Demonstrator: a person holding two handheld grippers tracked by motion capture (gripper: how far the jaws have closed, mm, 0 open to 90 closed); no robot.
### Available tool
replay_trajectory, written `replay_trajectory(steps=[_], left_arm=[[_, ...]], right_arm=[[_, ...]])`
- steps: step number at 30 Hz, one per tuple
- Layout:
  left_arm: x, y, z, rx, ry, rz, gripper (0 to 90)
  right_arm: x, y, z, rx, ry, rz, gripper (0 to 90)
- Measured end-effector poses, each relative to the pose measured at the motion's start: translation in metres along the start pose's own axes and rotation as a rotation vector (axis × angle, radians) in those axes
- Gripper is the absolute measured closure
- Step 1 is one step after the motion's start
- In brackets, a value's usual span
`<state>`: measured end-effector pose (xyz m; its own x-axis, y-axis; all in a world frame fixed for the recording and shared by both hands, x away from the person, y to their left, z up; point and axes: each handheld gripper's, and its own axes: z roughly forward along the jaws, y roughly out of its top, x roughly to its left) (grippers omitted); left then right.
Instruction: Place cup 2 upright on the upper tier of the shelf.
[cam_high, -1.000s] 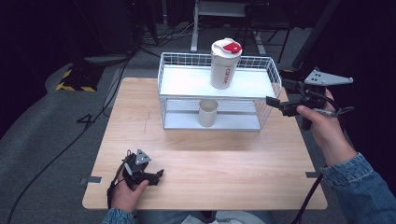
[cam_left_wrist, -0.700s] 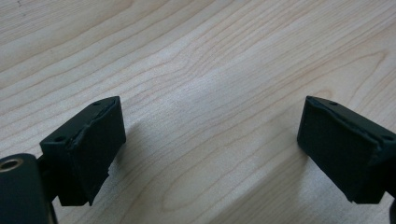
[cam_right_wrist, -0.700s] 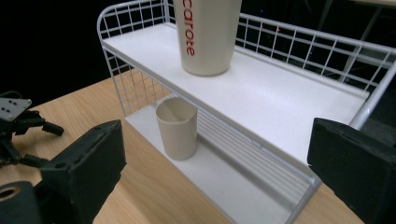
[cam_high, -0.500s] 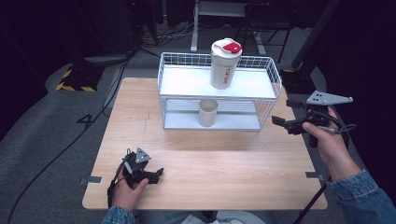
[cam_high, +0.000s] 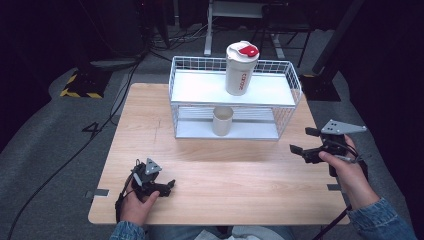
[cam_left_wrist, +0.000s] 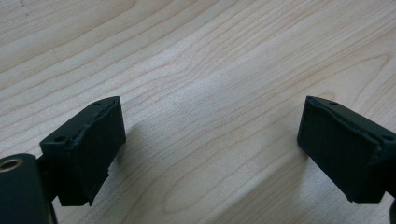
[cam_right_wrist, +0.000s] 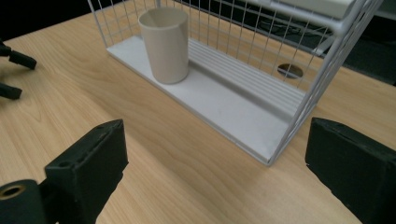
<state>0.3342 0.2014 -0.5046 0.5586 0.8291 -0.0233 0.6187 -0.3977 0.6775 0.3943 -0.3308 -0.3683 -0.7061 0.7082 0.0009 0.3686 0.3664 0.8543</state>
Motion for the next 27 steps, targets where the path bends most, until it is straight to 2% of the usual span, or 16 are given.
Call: replay_trajectory(steps=[12, 14, 19, 22, 23, 27], left_arm=[[0.0, 0.0, 0.0, -0.003, -0.001, -0.001, 8.3], [0.0, 0.0, 0.0, -0.004, -0.002, -0.004, 8.3], [0.0, 0.0, 0.0, -0.001, 0.0, 0.0, 8.3], [-0.001, 0.0, 0.0, -0.003, -0.001, -0.006, 8.3], [-0.001, 0.0, 0.0, -0.003, 0.0, -0.007, 8.2], [-0.001, 0.0, 0.0, -0.005, 0.002, -0.006, 8.2]], right_arm=[[0.008, -0.043, 0.018, 0.063, 0.001, 0.022, 6.1], [0.009, -0.054, 0.022, 0.078, 0.001, 0.039, 6.2], [0.011, -0.068, 0.026, 0.098, -0.007, 0.043, 6.3], [0.013, -0.079, 0.028, 0.106, -0.006, 0.06, 6.3], [0.016, -0.089, 0.03, 0.114, 0.001, 0.08, 6.4], [0.019, -0.102, 0.034, 0.128, 0.003, 0.091, 6.7]])
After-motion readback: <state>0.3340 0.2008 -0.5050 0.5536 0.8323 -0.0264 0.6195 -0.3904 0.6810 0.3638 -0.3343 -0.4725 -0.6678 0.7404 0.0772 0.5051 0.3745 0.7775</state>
